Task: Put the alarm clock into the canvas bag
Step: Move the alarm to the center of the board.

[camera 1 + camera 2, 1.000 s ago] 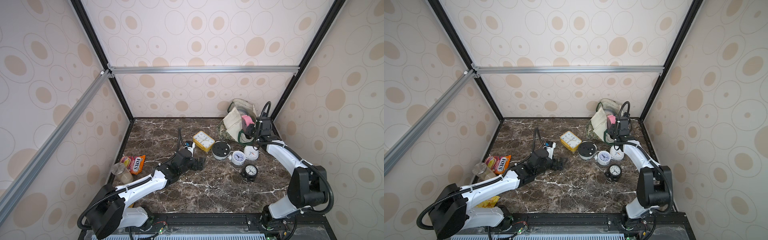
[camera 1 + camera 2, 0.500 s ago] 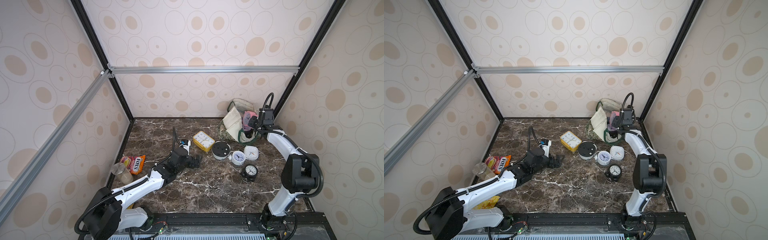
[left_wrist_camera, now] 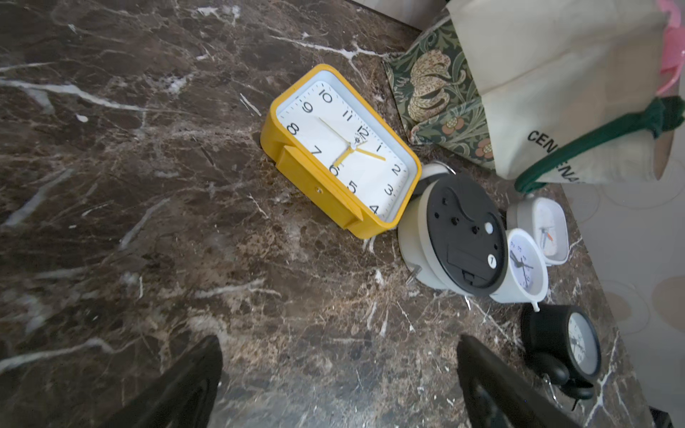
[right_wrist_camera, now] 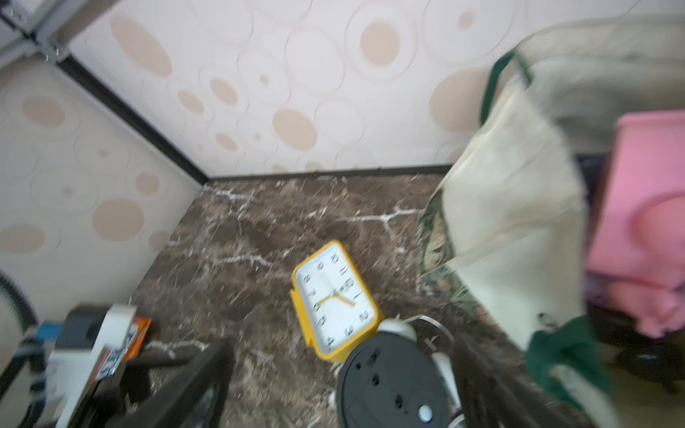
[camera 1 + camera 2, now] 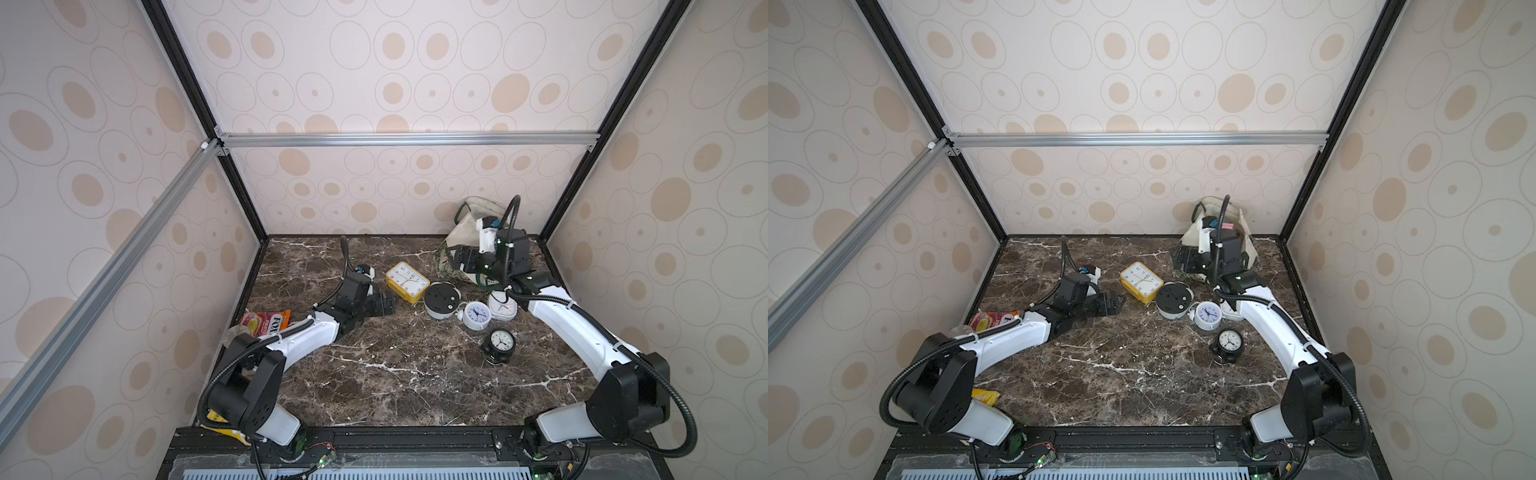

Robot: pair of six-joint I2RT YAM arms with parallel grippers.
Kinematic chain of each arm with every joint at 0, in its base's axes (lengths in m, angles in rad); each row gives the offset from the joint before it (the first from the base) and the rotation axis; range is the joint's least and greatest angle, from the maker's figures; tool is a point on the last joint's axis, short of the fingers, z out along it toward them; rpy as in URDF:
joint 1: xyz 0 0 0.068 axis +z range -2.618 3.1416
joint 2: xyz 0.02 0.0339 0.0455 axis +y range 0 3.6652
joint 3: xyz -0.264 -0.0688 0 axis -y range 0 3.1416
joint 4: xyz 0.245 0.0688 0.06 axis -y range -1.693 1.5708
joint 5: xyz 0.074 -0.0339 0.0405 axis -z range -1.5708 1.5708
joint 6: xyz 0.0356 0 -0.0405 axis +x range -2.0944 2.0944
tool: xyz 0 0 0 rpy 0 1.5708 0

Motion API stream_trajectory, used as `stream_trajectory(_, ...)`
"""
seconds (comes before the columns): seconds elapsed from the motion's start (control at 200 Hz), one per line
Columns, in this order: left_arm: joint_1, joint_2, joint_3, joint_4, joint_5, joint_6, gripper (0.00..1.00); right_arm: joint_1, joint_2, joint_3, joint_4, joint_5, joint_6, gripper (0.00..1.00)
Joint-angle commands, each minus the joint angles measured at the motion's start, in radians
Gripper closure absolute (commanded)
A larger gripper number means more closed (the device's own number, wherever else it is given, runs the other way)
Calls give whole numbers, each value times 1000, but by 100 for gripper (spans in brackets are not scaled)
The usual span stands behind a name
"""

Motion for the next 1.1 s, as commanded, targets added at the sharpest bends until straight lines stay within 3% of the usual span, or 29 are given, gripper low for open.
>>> stream_trajectory(0.0,27,90,106,-15,80,-52,2,20,107,-14,-52,-88,3,0)
stream_trajectory(0.195,31,225,222,-61,55,-168,2,23,370,219,-103,-151,-17,0)
stream_trajectory(0.45,60,248,188,65,91,-308,2,21,629,486,-163,-202,-23,1)
stream_trajectory(0.75,85,282,188,83,114,-330,2,21,791,612,-195,-248,1,3)
stream_trajectory(1.095,130,261,139,54,103,-312,2,61,820,591,-210,-373,-9,4)
